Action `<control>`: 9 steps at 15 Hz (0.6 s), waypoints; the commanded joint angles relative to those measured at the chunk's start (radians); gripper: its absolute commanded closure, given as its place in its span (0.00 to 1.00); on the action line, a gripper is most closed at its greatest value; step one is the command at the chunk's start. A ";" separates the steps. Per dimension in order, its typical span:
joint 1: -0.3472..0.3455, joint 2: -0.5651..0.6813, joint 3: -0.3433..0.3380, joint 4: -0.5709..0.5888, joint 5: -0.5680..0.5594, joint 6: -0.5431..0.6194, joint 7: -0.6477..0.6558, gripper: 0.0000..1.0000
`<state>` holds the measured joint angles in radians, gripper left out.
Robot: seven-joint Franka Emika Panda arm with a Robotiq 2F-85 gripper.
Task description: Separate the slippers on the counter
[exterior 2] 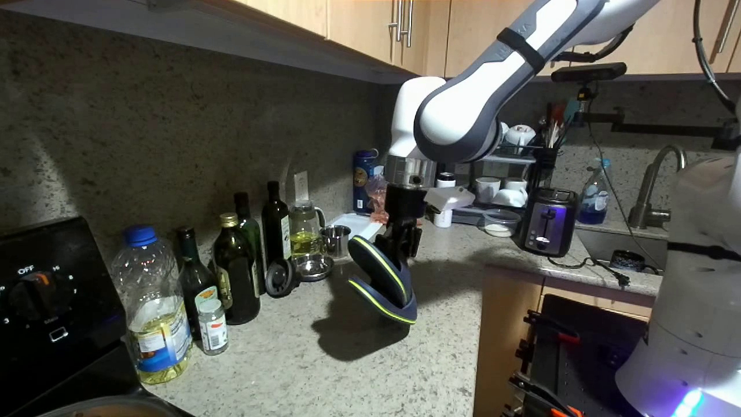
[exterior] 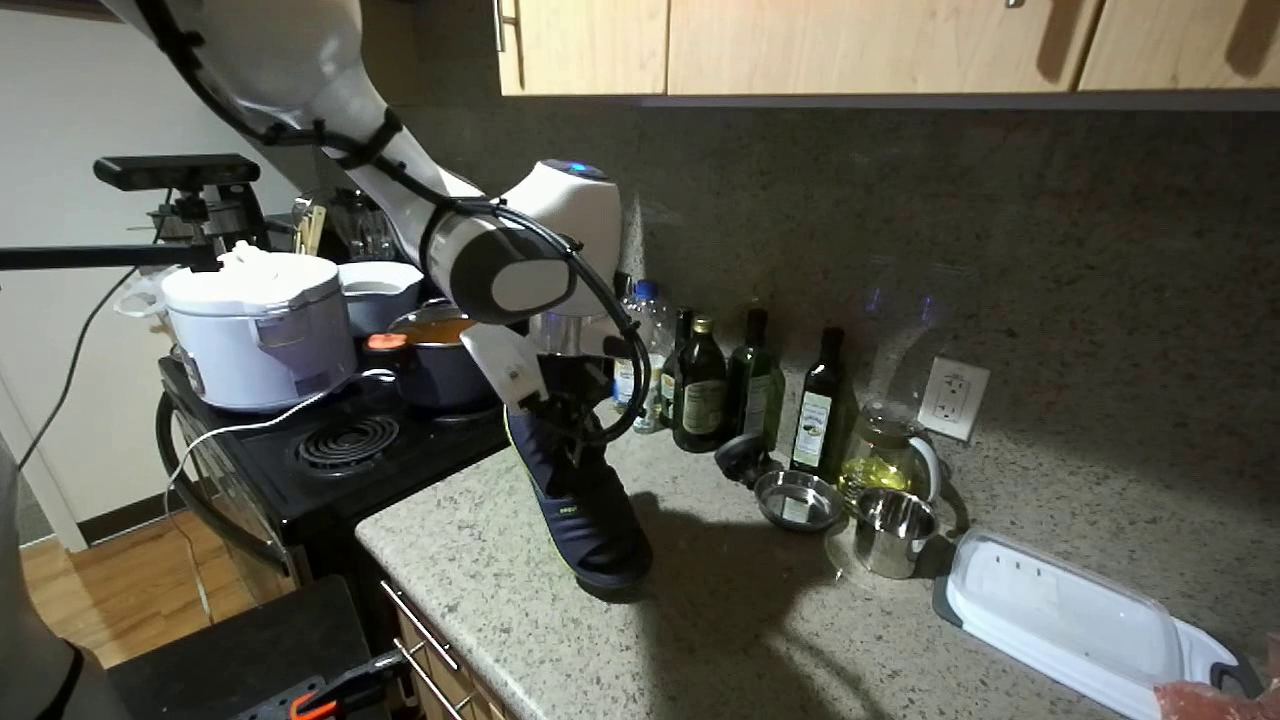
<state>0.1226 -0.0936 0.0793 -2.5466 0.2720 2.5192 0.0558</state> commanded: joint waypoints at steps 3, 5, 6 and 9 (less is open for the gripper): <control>0.025 -0.116 -0.029 -0.024 0.314 -0.032 -0.216 1.00; 0.016 -0.118 -0.039 -0.016 0.343 -0.033 -0.246 1.00; 0.017 -0.115 -0.054 -0.008 0.385 -0.062 -0.272 1.00; 0.022 -0.218 -0.047 -0.052 0.388 -0.065 -0.277 1.00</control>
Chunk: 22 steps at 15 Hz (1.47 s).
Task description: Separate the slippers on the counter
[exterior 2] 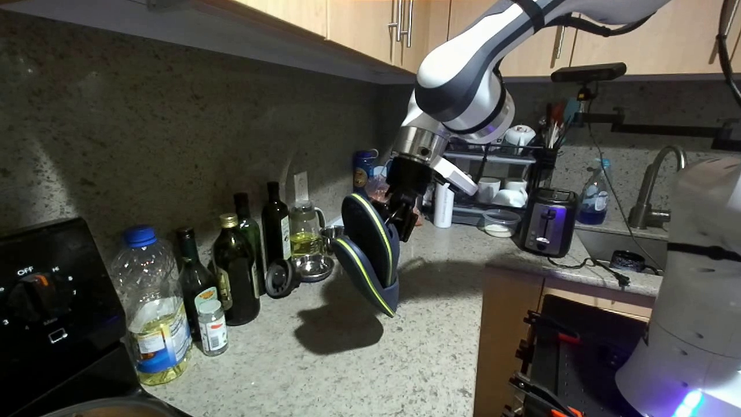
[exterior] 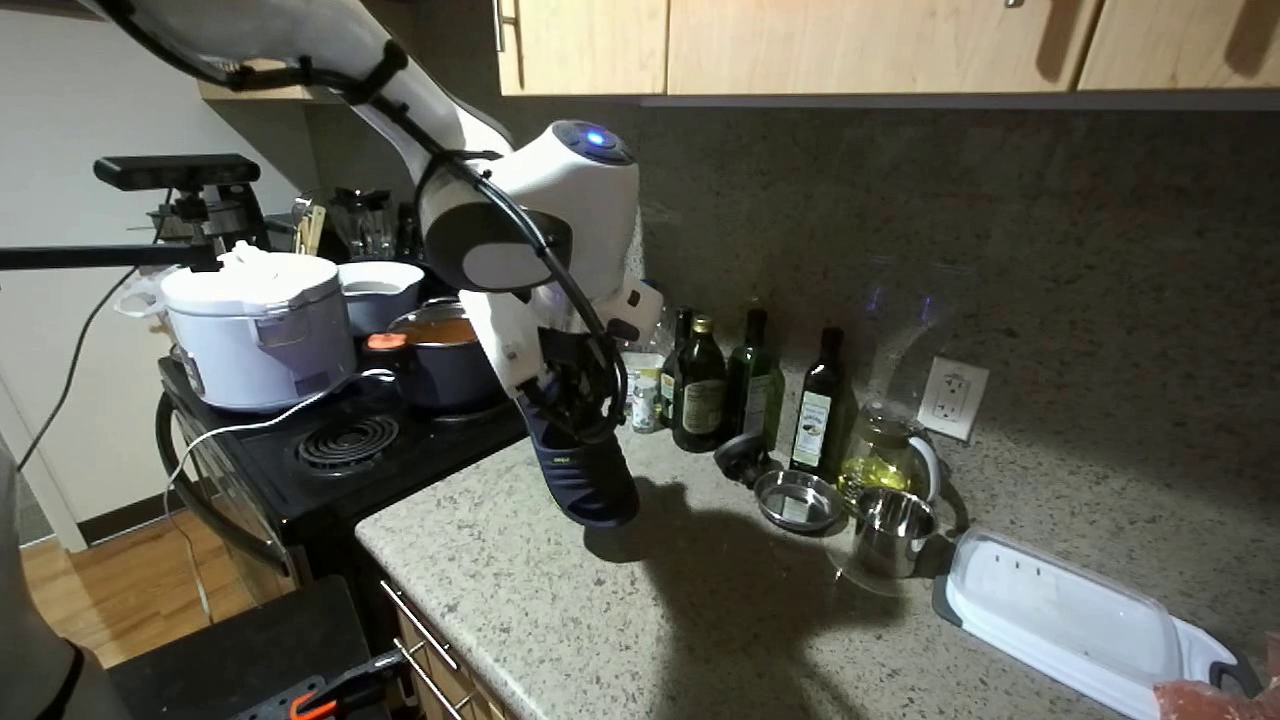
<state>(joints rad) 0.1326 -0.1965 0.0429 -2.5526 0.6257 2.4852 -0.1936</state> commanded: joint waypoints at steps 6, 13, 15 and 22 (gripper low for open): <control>0.038 -0.281 0.000 -0.102 -0.007 -0.035 0.034 1.00; 0.030 -0.102 -0.057 -0.097 0.013 -0.053 0.033 1.00; 0.021 -0.023 -0.068 -0.087 0.016 -0.059 0.032 1.00; -0.009 0.124 -0.047 -0.003 0.004 -0.097 0.051 1.00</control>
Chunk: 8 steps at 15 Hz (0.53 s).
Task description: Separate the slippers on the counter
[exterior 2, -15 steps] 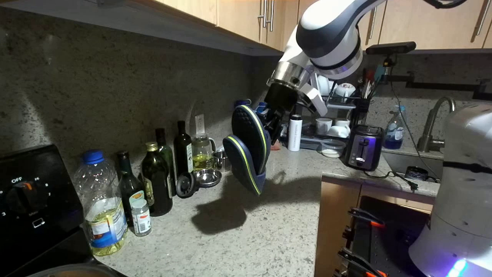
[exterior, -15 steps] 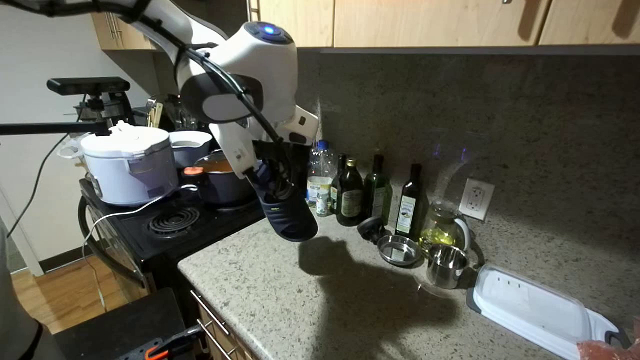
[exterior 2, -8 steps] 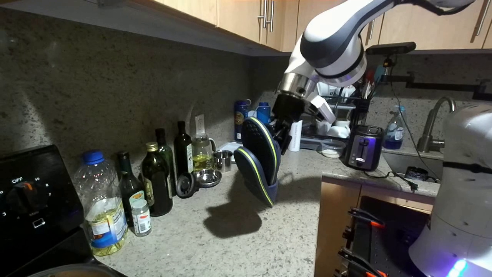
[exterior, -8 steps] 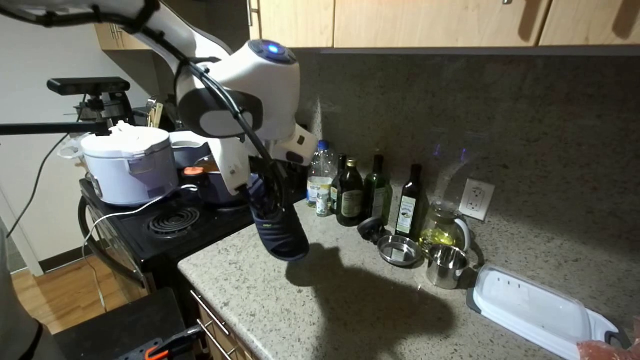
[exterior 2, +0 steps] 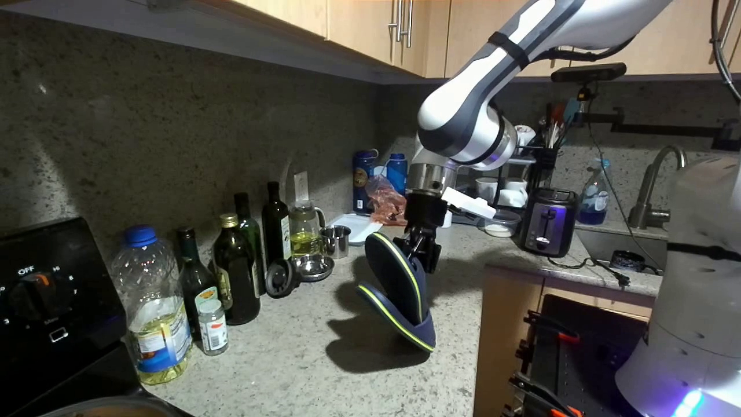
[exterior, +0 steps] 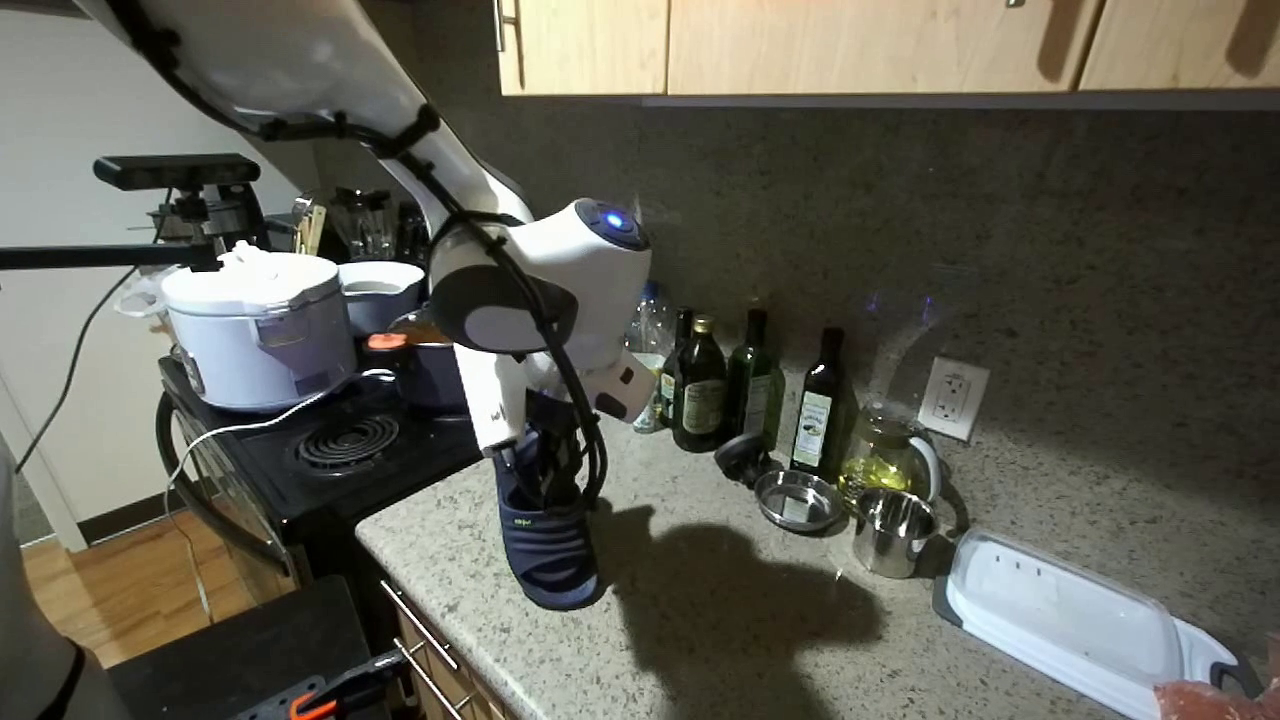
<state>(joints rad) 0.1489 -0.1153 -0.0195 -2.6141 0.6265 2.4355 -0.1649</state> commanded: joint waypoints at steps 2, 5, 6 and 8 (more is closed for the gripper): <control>-0.027 0.092 0.018 0.092 0.021 -0.073 0.008 1.00; -0.036 0.168 0.030 0.148 0.047 -0.123 -0.010 1.00; -0.039 0.192 0.036 0.166 0.054 -0.136 -0.012 1.00; -0.043 0.233 0.050 0.206 0.056 -0.159 -0.005 1.00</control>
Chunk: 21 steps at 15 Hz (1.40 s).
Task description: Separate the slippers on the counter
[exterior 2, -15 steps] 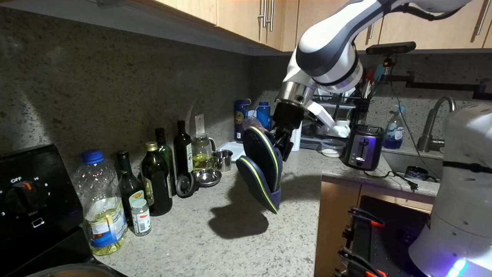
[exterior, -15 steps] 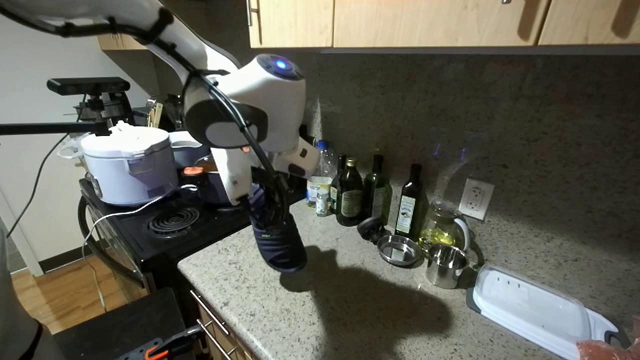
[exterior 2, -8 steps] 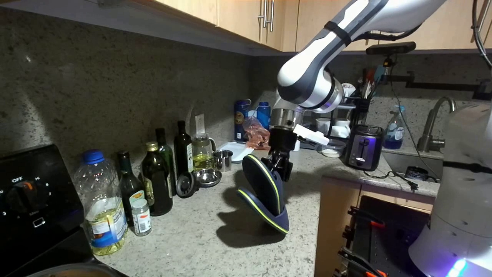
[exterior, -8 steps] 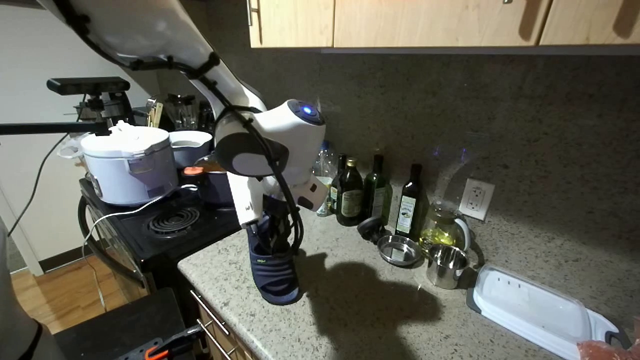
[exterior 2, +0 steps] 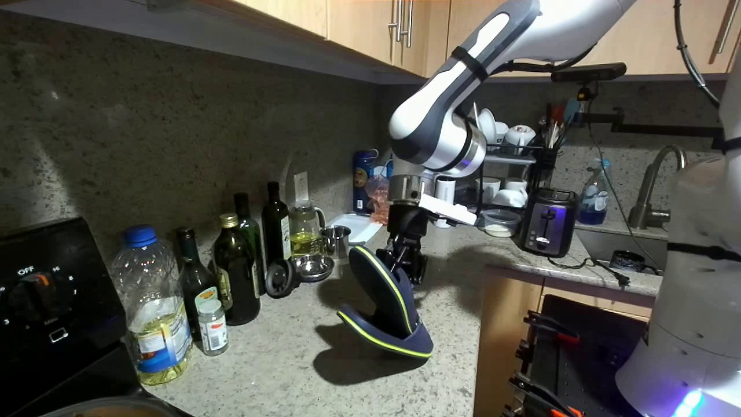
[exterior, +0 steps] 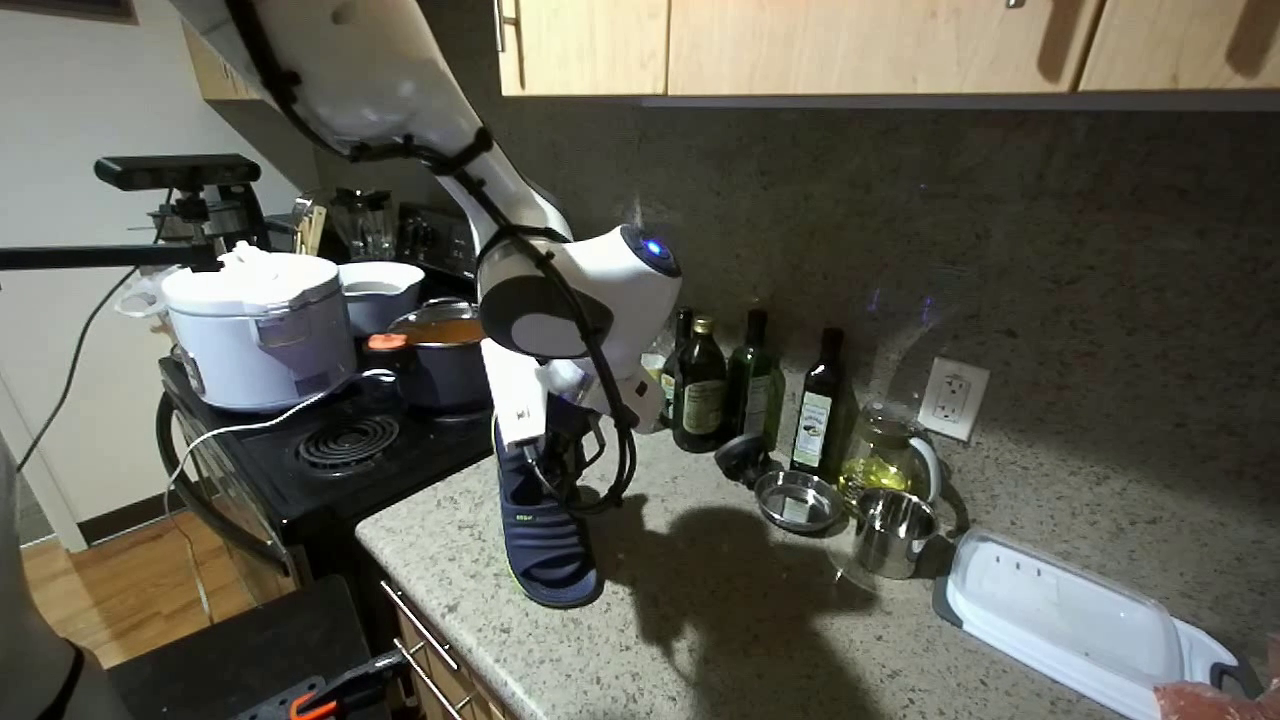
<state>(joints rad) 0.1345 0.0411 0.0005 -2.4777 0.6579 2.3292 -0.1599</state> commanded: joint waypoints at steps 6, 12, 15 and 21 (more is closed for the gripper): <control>-0.024 0.133 0.090 0.162 0.000 -0.088 0.011 1.00; -0.010 0.155 0.142 0.223 -0.019 -0.120 0.021 1.00; -0.005 0.163 0.160 0.244 -0.024 -0.129 0.022 1.00; -0.005 0.074 0.145 0.178 -0.123 -0.075 0.064 1.00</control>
<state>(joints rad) 0.1319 0.1893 0.1569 -2.2593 0.6016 2.2387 -0.1488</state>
